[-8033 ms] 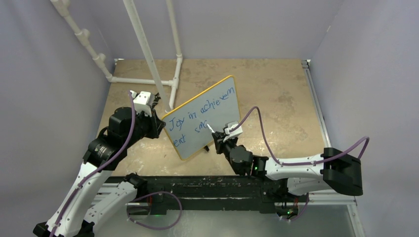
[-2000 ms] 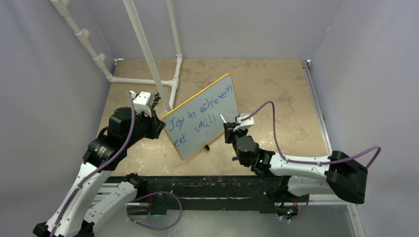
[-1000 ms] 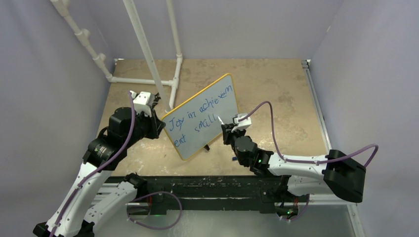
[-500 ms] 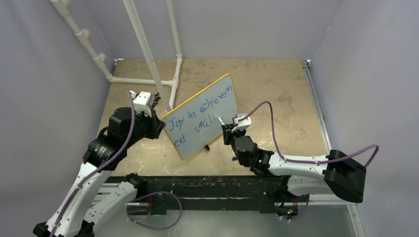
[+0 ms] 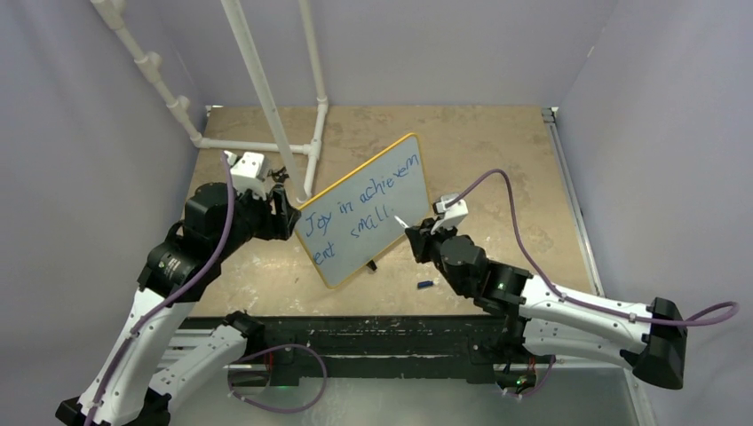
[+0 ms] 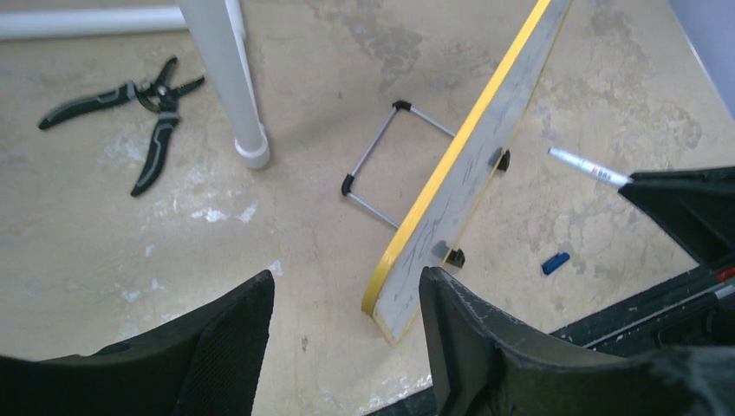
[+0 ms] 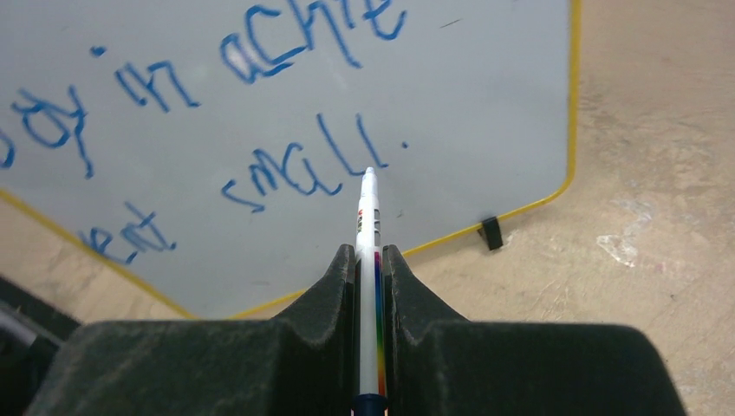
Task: Write a sentence on the whiteboard
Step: Write a sentence on the whiteboard, then close the whiteboard marker at the center of the board.
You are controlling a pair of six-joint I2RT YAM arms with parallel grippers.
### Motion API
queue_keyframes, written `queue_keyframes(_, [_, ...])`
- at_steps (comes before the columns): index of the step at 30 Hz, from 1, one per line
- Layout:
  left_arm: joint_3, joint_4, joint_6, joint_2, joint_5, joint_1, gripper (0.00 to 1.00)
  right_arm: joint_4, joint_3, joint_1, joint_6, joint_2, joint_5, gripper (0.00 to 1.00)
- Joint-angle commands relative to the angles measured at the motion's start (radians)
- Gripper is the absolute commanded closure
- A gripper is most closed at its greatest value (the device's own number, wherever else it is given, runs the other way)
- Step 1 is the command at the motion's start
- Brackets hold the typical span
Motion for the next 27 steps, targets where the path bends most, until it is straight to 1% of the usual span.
queue_keyframes(1, [0.131,0.023,0.095,0.037,-0.036,0.002,0.38,-0.288,0.149,-0.003,-0.010,-0.001,-0.164,1.00])
queue_keyframes(3, [0.181,0.042,0.129,0.071,-0.004,0.002,0.37,-0.375,0.218,-0.021,-0.030,0.009,-0.216,1.00])
queue_keyframes(5, [0.233,0.067,0.161,0.114,0.044,0.002,0.38,-0.445,0.294,-0.066,-0.060,0.018,-0.277,1.00])
queue_keyframes(7, [0.268,0.101,0.181,0.158,0.138,0.002,0.40,-0.491,0.345,-0.120,-0.101,0.026,-0.371,1.00])
queue_keyframes(9, [0.285,0.151,0.194,0.192,0.251,0.002,0.42,-0.526,0.389,-0.195,-0.146,0.042,-0.487,1.00])
queue_keyframes(12, [0.306,0.213,0.193,0.239,0.401,0.000,0.43,-0.582,0.437,-0.314,-0.202,0.076,-0.662,1.00])
queue_keyframes(15, [0.304,0.264,0.182,0.265,0.486,-0.022,0.43,-0.630,0.462,-0.407,-0.244,0.106,-0.828,1.00])
queue_keyframes(17, [0.287,0.305,0.171,0.278,0.496,-0.078,0.44,-0.651,0.471,-0.459,-0.254,0.114,-0.863,1.00])
queue_keyframes(20, [0.244,0.356,0.170,0.307,0.414,-0.224,0.44,-0.654,0.470,-0.529,-0.275,0.123,-0.931,1.00])
queue_keyframes(22, [0.204,0.405,0.155,0.334,0.384,-0.292,0.45,-0.652,0.472,-0.575,-0.270,0.144,-0.936,1.00])
queue_keyframes(25, [0.102,0.526,0.099,0.356,0.357,-0.366,0.46,-0.642,0.456,-0.669,-0.244,0.164,-0.992,1.00])
queue_keyframes(27, [-0.001,0.647,0.062,0.355,0.320,-0.426,0.47,-0.631,0.426,-0.728,-0.219,0.160,-1.014,1.00])
